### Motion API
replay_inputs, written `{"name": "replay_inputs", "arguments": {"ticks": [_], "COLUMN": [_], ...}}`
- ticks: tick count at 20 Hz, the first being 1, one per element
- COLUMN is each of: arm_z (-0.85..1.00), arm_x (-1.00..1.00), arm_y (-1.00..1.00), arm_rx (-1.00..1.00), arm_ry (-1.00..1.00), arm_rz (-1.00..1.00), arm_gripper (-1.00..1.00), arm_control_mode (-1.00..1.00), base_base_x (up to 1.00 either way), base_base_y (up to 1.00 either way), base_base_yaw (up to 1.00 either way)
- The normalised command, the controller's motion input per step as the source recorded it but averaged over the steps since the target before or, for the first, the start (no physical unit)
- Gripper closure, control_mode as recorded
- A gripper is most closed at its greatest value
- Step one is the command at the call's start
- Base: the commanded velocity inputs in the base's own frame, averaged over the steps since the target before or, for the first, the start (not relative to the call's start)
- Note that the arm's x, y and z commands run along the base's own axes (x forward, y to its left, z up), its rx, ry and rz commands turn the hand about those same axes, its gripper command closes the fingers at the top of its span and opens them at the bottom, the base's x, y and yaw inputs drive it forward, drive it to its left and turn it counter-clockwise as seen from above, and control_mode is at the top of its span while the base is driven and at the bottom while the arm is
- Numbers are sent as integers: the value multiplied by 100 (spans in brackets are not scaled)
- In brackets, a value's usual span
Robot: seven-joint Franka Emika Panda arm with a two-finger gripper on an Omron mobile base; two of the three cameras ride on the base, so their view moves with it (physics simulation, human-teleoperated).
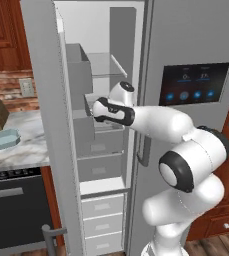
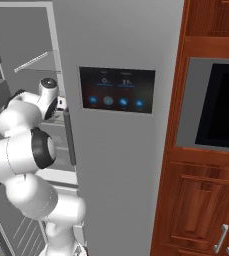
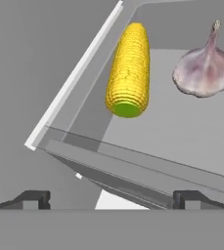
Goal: Take the garlic and corn out of the freezer and place them in the tupperware container on the counter. Then put the tupperware containing the vegetables back in the freezer.
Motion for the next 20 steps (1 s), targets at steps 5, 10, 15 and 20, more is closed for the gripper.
{"name": "replay_inputs", "arguments": {"ticks": [5, 10, 15, 20], "arm_z": [-7, -6, -7, -11], "arm_x": [27, 32, 36, 30], "arm_y": [14, 16, 5, 9], "arm_rx": [0, 0, 0, 0], "arm_ry": [-1, 0, -3, -7], "arm_rz": [0, 0, 0, 0], "arm_gripper": [-100, -100, -100, -100], "arm_control_mode": [-100, -100, -100, -100], "base_base_x": [0, 0, 0, 0], "base_base_y": [0, 0, 0, 0], "base_base_yaw": [0, 0, 0, 0]}}
